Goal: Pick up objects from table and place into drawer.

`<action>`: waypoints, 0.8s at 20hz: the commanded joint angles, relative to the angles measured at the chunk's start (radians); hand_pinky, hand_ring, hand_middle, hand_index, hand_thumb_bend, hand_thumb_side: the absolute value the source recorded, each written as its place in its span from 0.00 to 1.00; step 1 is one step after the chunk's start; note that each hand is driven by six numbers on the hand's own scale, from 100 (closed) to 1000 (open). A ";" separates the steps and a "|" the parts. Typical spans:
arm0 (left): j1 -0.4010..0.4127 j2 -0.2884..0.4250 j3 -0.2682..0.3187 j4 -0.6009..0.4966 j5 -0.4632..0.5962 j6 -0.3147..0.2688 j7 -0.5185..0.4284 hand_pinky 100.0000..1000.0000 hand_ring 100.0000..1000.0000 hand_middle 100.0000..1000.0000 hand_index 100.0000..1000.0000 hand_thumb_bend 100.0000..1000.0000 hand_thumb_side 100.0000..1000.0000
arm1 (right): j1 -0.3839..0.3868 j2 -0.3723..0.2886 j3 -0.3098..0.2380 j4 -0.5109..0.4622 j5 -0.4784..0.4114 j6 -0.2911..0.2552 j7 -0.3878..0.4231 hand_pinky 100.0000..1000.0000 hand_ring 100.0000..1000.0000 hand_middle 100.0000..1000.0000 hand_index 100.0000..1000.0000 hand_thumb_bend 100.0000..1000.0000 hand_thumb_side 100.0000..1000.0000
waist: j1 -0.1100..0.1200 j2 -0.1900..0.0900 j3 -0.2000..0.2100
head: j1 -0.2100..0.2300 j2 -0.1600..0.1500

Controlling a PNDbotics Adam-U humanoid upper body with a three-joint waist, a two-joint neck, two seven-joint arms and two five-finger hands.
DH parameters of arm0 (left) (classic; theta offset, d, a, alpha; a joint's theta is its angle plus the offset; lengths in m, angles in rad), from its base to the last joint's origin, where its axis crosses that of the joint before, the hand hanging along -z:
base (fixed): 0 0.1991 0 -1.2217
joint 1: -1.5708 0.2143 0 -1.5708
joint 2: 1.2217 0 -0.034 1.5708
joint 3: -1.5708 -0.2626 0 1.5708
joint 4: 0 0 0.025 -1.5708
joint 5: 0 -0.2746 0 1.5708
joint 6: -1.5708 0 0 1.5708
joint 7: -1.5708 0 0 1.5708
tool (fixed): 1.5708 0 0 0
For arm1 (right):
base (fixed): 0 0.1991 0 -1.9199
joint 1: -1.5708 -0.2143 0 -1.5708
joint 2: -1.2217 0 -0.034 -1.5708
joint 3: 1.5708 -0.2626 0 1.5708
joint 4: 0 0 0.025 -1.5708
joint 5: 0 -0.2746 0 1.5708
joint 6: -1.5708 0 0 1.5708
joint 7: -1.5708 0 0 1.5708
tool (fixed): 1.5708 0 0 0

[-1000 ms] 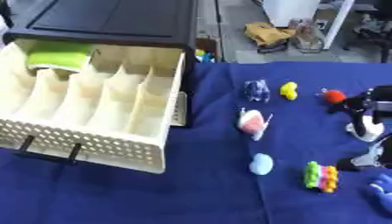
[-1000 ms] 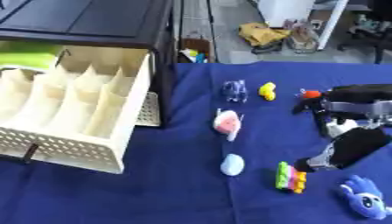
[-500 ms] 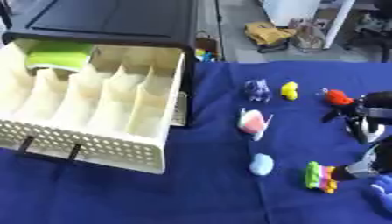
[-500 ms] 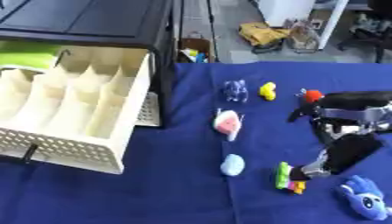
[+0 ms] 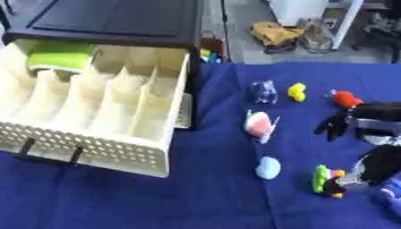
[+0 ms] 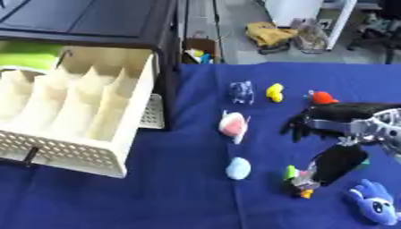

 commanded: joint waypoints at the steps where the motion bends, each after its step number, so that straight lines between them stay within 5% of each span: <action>1: -0.018 0.011 0.000 -0.013 0.001 -0.001 -0.006 0.31 0.46 0.52 0.74 0.05 1.00 | -0.009 -0.018 -0.008 -0.009 -0.006 0.158 0.137 0.66 0.82 0.73 0.91 0.68 0.50 | 0.001 -0.013 0.001 | -0.003 -0.006; 16: -0.018 0.007 0.000 -0.013 0.000 0.000 -0.009 0.31 0.46 0.51 0.73 0.05 1.00 | 0.024 -0.009 -0.007 0.019 0.028 0.209 0.137 0.67 0.86 0.72 0.90 0.65 0.49 | 0.004 -0.008 -0.002 | -0.014 -0.011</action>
